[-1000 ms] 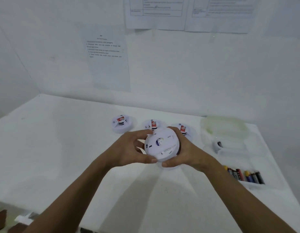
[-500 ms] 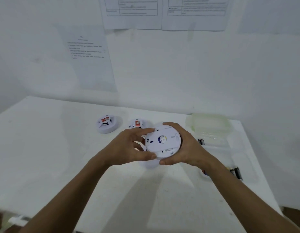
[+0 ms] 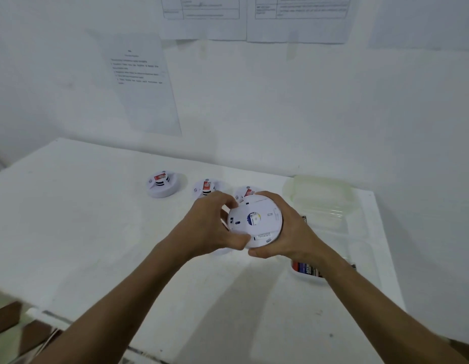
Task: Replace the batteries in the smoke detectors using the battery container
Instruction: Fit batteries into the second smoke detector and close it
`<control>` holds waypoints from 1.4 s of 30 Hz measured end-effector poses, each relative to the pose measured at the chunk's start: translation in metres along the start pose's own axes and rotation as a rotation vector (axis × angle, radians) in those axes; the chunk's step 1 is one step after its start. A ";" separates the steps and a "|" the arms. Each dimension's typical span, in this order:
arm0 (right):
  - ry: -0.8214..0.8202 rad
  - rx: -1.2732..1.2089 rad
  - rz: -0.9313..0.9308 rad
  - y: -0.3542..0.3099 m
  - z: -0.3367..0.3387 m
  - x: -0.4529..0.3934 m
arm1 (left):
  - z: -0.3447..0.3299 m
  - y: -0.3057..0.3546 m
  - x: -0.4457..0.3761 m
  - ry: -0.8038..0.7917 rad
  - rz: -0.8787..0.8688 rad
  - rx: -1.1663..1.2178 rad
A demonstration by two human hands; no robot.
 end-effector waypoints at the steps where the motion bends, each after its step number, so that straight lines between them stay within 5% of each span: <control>1: 0.007 -0.003 0.004 0.001 0.001 0.001 | -0.002 0.002 0.000 0.004 0.001 -0.029; 9: 0.099 -0.015 0.038 0.005 0.016 0.010 | -0.018 0.016 -0.007 0.017 -0.049 -0.184; 22: 0.094 0.097 -0.059 0.017 0.030 0.029 | -0.035 0.025 -0.015 -0.131 -0.097 -0.187; 42: 0.175 0.131 -0.090 0.021 0.039 0.055 | -0.058 0.037 -0.008 -0.129 -0.246 -0.184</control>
Point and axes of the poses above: each hand's wrist, its own x-axis away from the middle knuckle, its own z-axis out of the back of the hand, y = z × x, the point moved 7 cm from there along -x, towards the middle knuckle, and after that the axes turned 8 degrees about x, right-handed, at the moved point
